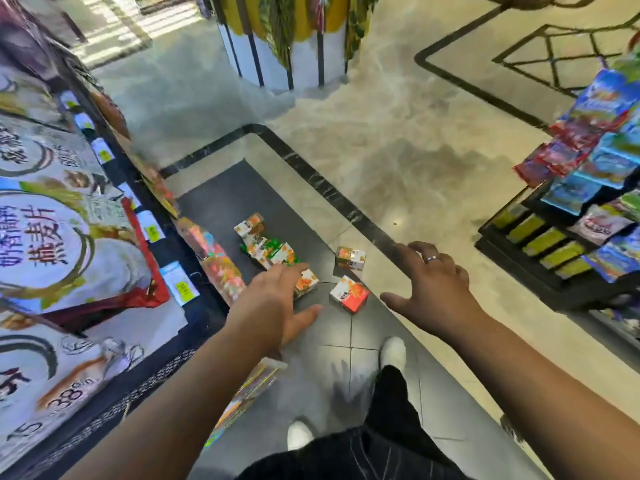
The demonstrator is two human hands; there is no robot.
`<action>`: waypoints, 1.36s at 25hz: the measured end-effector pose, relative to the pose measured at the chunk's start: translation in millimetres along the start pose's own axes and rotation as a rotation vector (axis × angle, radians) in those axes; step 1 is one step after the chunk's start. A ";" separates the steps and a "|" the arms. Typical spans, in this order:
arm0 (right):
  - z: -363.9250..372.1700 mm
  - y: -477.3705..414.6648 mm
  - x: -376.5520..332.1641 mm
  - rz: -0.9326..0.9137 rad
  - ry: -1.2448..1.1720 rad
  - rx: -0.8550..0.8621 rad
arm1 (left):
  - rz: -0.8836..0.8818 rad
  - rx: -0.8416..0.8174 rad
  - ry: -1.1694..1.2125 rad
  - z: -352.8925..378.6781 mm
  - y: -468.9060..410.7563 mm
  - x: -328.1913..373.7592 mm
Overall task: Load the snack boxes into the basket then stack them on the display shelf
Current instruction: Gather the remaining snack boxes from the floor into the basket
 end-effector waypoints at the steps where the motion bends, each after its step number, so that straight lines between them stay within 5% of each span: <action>1: 0.7 -22.1 7.6 -0.009 0.007 -0.023 | -0.030 -0.006 -0.012 -0.4 -21.0 0.1; 11: -5.9 -223.8 49.2 -0.143 0.116 -0.221 | -0.300 -0.095 -0.010 -10.6 -192.7 -8.2; 18: 42.6 -354.2 39.9 -0.098 0.186 -0.358 | -0.448 -0.308 0.051 31.2 -295.9 -107.2; 26: 185.8 -501.9 39.2 -0.017 0.169 -0.460 | -0.475 -0.439 0.088 142.1 -426.4 -229.5; 34: 393.9 -643.7 102.5 -0.001 0.232 -0.483 | -0.503 -0.545 0.184 329.8 -535.4 -342.8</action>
Point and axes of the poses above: each hand's wrist, its own y-axis away from the middle knuckle, its own z-axis out of the palm, x = y × z, the point moved 10 cm from there along -y, towards the middle knuckle, and after that the axes turned 13 degrees about -x, right-handed, at the moved point
